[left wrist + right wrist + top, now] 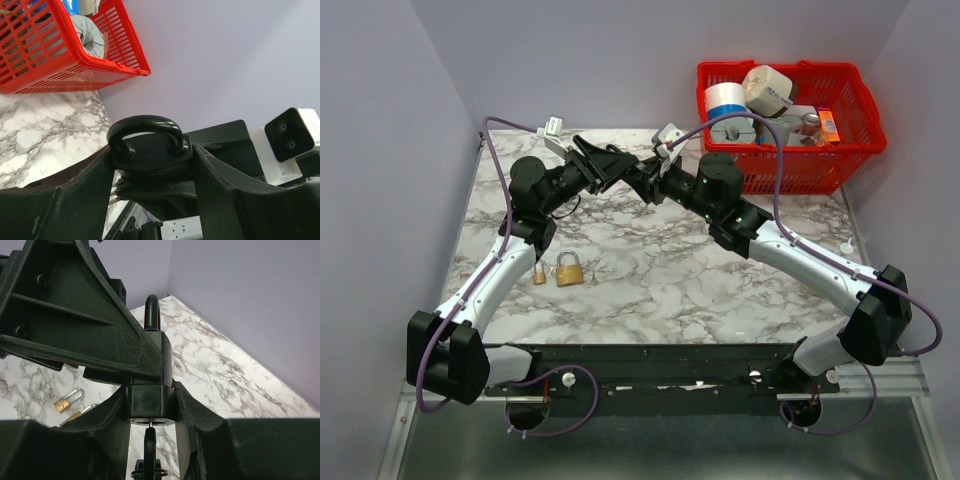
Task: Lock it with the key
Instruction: Lock the lock.
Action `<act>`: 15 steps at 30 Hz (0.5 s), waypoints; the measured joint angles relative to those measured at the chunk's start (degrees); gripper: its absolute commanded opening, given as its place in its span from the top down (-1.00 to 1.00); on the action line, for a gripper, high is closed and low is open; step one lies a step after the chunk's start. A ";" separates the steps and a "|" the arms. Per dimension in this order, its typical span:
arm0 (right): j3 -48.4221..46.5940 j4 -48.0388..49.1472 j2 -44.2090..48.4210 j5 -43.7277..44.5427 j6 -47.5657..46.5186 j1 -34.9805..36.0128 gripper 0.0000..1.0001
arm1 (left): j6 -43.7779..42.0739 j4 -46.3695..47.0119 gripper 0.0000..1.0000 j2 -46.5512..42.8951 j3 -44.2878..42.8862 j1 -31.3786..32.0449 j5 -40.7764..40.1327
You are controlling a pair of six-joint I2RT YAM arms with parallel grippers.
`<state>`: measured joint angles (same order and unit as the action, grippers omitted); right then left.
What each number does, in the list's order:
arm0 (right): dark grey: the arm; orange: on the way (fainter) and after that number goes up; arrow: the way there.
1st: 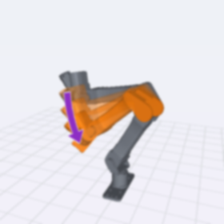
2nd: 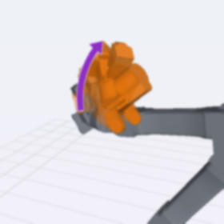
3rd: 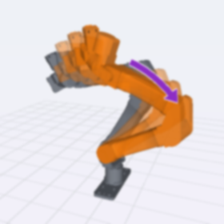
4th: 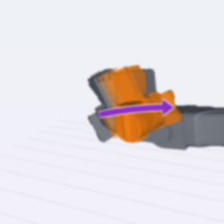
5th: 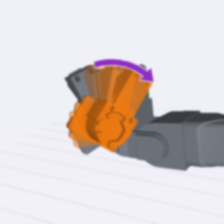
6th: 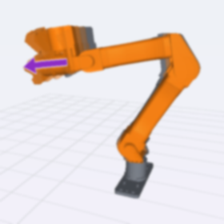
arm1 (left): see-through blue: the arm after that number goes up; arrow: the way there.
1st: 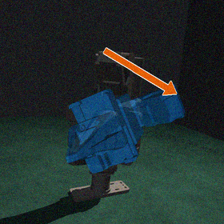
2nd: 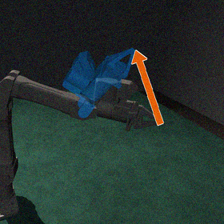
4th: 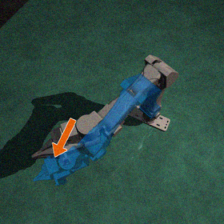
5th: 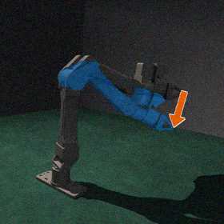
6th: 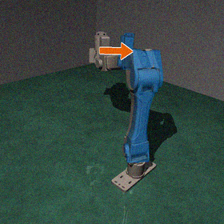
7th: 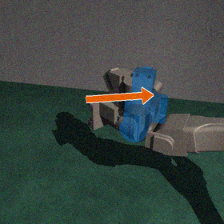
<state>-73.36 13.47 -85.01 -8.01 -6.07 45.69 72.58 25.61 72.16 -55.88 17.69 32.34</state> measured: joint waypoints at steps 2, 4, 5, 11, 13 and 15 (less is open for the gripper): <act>0.13 0.15 -0.07 0.17 -0.02 0.00 0.99 | 0.09 0.00 -0.32 0.00 0.02 0.00 0.00; 0.28 0.26 -0.07 0.46 -0.07 0.00 0.99 | 0.11 -0.09 -0.46 0.00 0.09 0.00 0.00; 0.35 0.31 -0.09 0.70 -0.11 0.00 0.99 | 0.11 -0.13 -0.50 0.00 0.09 -0.02 0.00; 0.37 1.27 -0.17 2.21 -1.03 0.00 0.99 | 0.13 -0.15 -0.44 -0.07 0.15 -0.15 0.02; 0.37 1.62 -0.33 2.45 -1.05 0.00 0.99 | 0.17 -0.09 -0.26 -0.07 0.15 -0.33 0.02; 0.37 1.86 -0.61 2.58 -1.07 0.00 0.99 | 0.31 0.02 -0.13 -0.07 0.17 -0.35 0.02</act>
<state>-72.99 15.33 -85.62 -5.43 -7.14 45.69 72.88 25.63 72.10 -55.70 17.34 32.36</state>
